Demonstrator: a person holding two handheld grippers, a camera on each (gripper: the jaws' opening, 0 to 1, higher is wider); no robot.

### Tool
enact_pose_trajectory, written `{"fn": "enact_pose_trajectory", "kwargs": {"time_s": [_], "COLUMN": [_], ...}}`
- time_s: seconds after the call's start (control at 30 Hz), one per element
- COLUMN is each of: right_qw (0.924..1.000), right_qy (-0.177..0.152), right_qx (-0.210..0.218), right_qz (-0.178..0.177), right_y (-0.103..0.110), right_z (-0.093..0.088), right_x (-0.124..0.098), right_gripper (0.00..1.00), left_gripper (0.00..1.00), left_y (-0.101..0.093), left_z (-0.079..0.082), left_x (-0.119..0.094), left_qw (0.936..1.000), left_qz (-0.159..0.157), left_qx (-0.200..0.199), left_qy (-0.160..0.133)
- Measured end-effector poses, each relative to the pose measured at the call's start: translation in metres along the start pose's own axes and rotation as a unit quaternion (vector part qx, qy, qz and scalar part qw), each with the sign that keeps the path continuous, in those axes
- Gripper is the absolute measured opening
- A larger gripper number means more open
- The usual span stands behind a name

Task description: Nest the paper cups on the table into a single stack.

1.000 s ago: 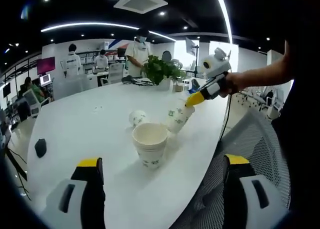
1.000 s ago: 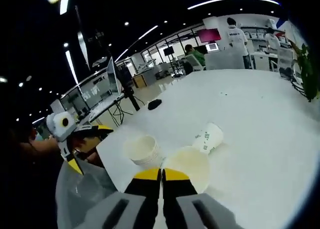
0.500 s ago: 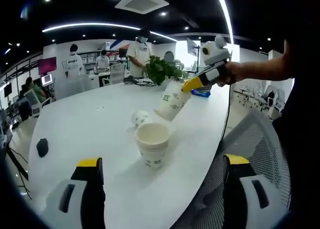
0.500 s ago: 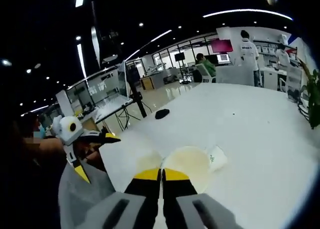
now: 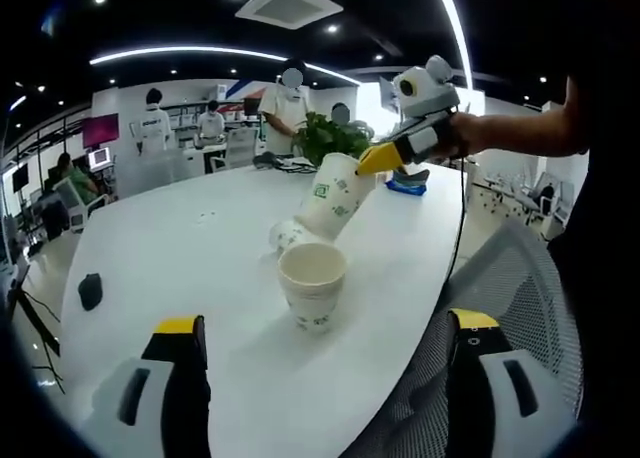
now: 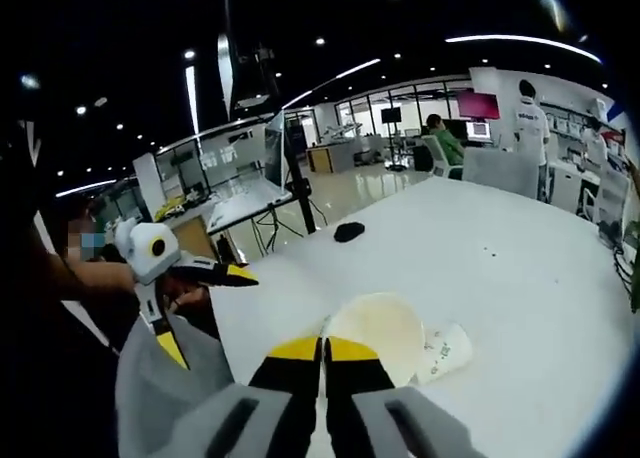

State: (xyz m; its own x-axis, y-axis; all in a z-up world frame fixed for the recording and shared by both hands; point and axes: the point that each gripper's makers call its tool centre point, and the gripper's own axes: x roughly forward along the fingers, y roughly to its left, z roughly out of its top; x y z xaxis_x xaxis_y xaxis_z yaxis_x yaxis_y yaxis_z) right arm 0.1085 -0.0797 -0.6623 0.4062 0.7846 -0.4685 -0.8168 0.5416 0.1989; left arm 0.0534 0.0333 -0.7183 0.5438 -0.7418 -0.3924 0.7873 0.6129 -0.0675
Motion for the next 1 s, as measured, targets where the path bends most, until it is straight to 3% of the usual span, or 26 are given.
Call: {"fn": "enact_pose_trajectory", "kwargs": {"time_s": [0.4,1.0], "right_qw": [0.997,0.9844], "right_qy": [0.047,0.115], "right_qx": [-0.055,-0.123], "right_qz": [0.027,0.05], "right_y": [0.014,0.021], "right_z": [-0.01,-0.03], "right_x": [0.021,0.045], "right_gripper": [0.0,0.0], "left_gripper": [0.99,0.99], "left_y": [0.002,0.002], "left_z": [-0.002,-0.005], "left_x": [-0.003,-0.007], "left_qw": [1.0,0.9999], "left_qz": [0.005,0.011], "left_qx": [-0.002,-0.005], "left_qy": [-0.001,0.003]}}
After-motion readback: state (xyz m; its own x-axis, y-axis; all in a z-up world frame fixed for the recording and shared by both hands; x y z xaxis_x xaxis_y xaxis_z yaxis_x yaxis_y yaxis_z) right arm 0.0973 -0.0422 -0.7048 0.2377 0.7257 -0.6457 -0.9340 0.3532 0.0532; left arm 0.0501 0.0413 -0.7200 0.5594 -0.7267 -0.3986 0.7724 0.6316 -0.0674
